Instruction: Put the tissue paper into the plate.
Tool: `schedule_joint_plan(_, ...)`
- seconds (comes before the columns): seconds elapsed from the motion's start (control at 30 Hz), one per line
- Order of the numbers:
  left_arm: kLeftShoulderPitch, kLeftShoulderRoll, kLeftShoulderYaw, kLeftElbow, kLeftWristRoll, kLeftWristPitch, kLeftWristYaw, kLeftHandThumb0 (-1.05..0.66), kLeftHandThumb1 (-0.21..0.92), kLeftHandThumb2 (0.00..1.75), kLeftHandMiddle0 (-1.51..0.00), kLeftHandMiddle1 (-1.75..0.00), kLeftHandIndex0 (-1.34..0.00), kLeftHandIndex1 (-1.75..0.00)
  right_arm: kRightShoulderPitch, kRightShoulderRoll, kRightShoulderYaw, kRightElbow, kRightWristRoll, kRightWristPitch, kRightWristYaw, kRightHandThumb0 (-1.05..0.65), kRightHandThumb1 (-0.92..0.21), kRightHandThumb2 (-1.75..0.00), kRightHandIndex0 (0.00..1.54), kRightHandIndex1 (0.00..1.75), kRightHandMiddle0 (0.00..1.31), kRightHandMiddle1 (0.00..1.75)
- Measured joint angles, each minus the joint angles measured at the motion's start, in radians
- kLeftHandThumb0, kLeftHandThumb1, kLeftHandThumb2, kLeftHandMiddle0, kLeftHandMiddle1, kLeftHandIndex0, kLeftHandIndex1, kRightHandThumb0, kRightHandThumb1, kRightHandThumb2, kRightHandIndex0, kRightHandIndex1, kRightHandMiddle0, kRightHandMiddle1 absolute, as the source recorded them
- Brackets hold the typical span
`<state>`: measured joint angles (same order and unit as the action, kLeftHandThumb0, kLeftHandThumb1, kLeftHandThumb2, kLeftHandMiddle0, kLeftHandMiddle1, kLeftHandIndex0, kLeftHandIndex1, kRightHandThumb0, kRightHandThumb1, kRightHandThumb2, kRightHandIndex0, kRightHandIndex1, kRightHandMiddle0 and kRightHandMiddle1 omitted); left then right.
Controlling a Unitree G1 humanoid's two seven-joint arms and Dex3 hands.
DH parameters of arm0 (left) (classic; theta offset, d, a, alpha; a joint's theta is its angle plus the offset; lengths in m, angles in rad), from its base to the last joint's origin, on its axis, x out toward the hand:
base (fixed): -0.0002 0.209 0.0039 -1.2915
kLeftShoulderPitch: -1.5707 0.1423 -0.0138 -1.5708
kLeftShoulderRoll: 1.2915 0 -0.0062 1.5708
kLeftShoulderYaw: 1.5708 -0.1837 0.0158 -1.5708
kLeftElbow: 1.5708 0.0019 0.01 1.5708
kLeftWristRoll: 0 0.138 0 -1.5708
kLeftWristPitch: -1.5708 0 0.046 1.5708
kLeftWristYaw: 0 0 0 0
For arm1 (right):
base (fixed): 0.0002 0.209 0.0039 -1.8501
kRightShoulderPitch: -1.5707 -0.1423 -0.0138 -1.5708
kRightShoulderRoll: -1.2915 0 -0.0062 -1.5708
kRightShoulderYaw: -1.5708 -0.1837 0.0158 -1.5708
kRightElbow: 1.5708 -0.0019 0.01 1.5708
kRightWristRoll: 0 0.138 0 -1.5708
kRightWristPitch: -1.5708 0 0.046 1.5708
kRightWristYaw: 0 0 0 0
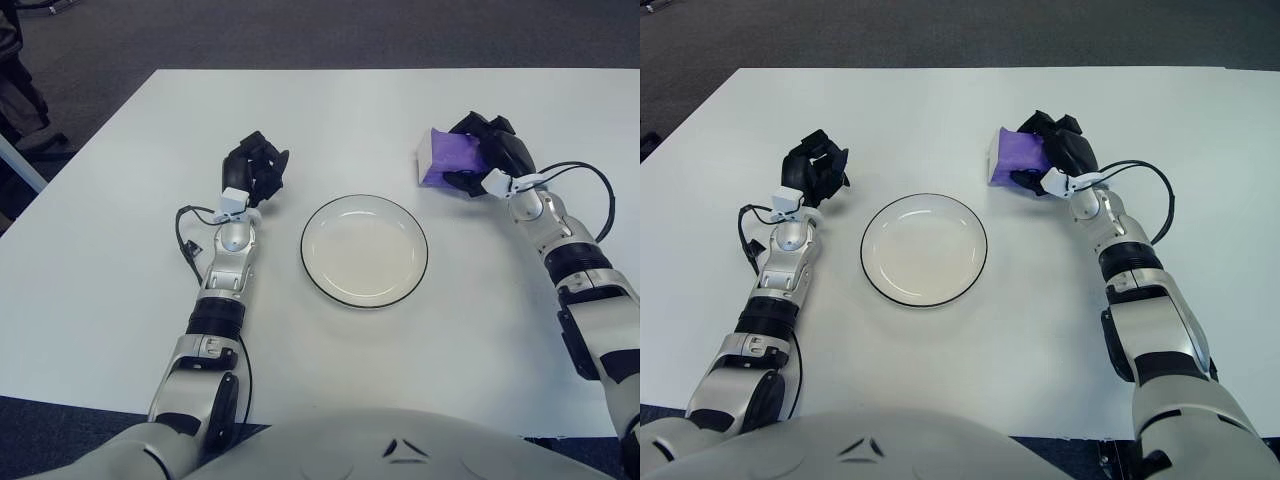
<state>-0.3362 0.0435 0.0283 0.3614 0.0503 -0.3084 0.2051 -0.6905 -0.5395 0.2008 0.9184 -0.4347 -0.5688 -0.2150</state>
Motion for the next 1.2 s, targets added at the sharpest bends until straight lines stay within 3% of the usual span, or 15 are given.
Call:
schedule_joint_plan(0.5, 0.000, 0.002, 0.004, 0.005, -0.001, 0.000, 0.000, -0.36, 0.92, 0.33, -1.00, -1.75, -0.89, -1.75, 0.136, 0.042, -0.097, -0.283, 0.152, -0.016, 0.099, 0.00, -0.31, -1.34, 0.57, 1.75, 0.43, 1.75)
schedule_joint_plan(0.93, -0.001, 0.002, 0.005, 0.011, -0.002, 0.000, 0.000, -0.36, 0.92, 0.33, -1.00, -1.75, -0.89, -1.75, 0.222, 0.094, -0.125, -0.743, 0.222, 0.154, 0.237, 0.00, -0.27, -1.37, 0.61, 1.75, 0.47, 1.73)
schedule_joint_plan(1.2, -0.001, 0.002, 0.006, 0.013, -0.002, 0.000, 0.000, -0.36, 0.92, 0.33, -1.00, -1.75, -0.90, -1.75, 0.244, 0.099, -0.121, -0.805, 0.221, 0.116, 0.301, 0.00, -0.26, -1.37, 0.62, 1.75, 0.49, 1.70)
